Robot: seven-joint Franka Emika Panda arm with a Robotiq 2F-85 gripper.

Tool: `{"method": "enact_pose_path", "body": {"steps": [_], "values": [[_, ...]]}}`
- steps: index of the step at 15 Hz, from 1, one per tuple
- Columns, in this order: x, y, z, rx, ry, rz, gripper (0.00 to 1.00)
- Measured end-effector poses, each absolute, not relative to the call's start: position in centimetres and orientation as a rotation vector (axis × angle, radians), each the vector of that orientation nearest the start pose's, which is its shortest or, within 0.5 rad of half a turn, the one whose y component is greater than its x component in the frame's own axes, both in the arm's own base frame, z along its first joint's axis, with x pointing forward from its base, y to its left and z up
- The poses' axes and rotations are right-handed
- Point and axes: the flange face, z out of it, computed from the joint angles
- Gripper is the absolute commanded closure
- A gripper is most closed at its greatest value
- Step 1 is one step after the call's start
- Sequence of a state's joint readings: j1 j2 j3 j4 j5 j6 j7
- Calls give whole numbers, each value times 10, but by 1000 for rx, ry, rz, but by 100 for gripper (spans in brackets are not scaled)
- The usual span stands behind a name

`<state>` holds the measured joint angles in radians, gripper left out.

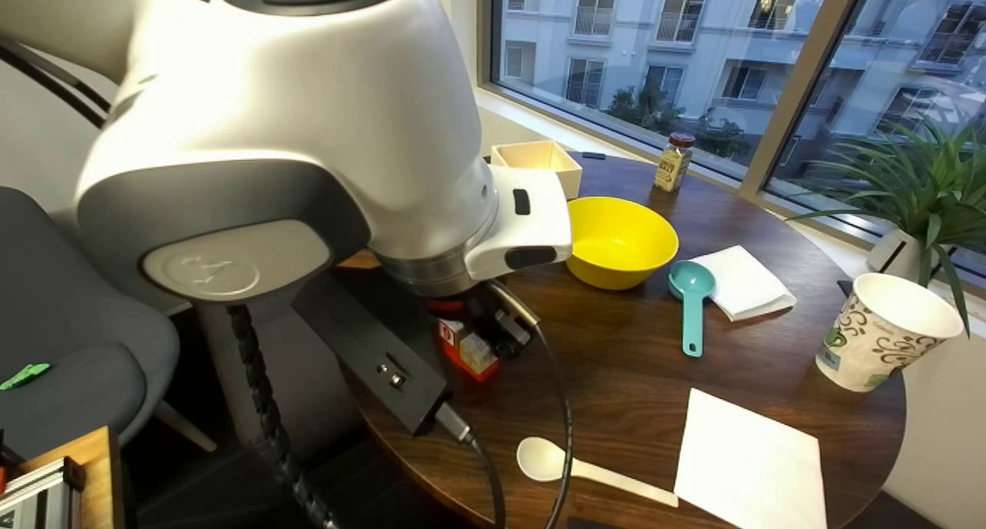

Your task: Lift the dices from the table and put them on the orange plush block

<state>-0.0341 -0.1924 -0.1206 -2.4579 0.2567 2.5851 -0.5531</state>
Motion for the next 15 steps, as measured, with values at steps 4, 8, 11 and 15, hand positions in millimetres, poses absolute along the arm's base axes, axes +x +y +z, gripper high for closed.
{"method": "enact_pose_path", "body": {"steps": [4, 8, 11, 15], "values": [[479, -80, 401, -3006, -302, -551, 88], [479, -80, 401, -3006, -302, -551, 86], [479, -80, 401, -3006, -301, -551, 84], [478, -81, 401, -3006, -298, -552, 83]]}}
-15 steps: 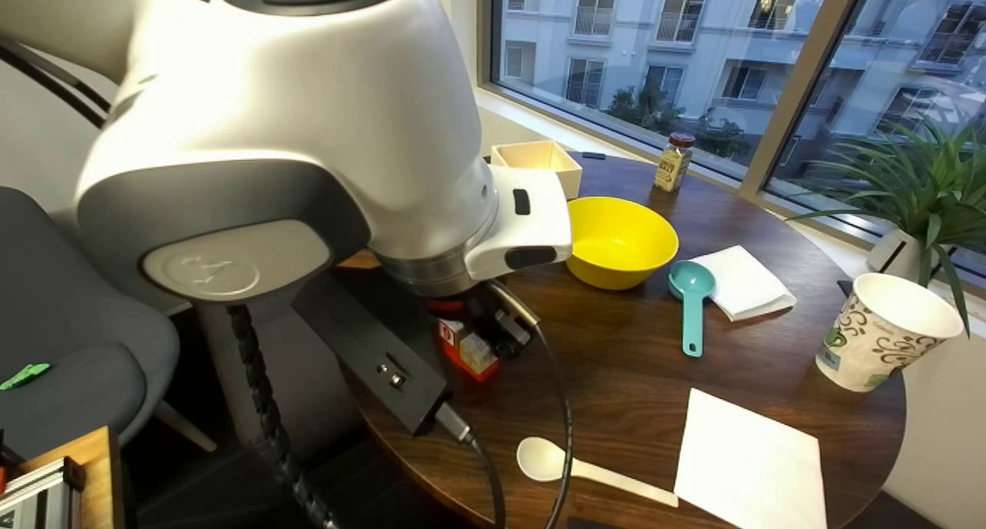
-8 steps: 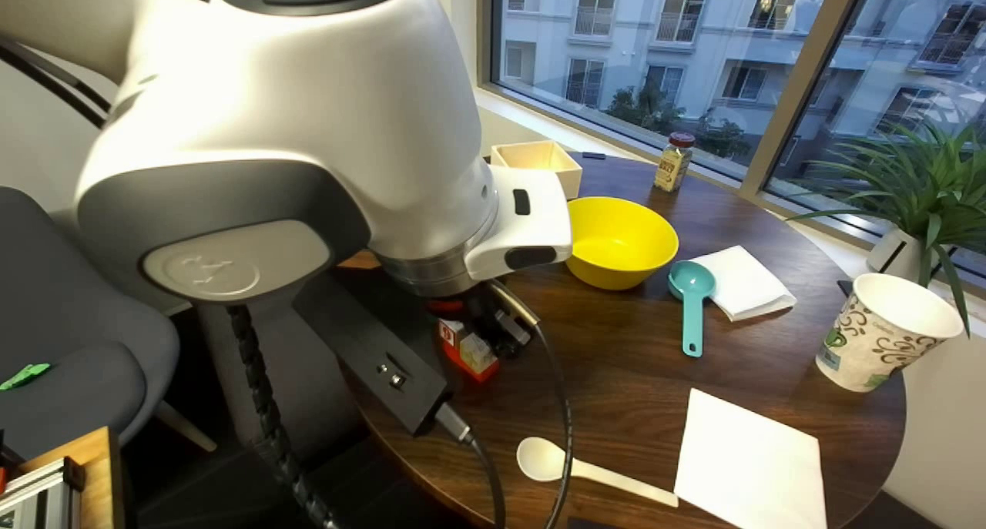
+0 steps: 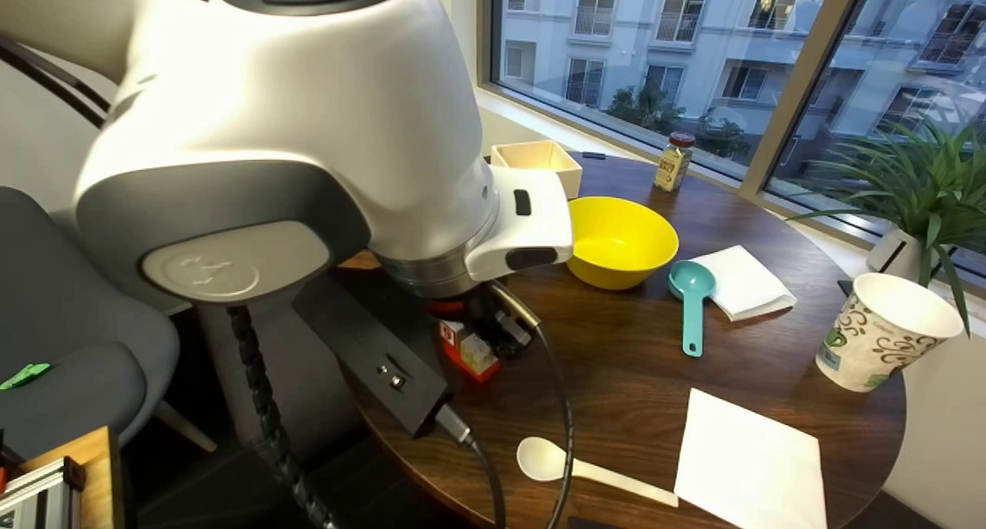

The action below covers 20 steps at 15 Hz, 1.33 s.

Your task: Lift the dices from the table and put them on the orange plush block

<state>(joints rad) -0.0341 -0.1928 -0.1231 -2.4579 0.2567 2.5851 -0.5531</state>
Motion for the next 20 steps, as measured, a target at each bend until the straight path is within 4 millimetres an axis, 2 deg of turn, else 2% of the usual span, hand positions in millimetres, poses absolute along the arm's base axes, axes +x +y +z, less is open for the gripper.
{"method": "enact_pose_path", "body": {"steps": [3, 8, 11, 16, 17, 18, 20], "values": [[478, -82, 401, -3006, -295, -552, 76], [478, -82, 401, -3006, -294, -552, 76], [478, -82, 401, -3006, -294, -552, 81], [478, -82, 401, -3006, -295, -552, 81], [478, -82, 401, -3006, -296, -552, 78], [478, -81, 401, -3006, -297, -552, 70], [478, -81, 401, -3005, -298, -552, 65]]}}
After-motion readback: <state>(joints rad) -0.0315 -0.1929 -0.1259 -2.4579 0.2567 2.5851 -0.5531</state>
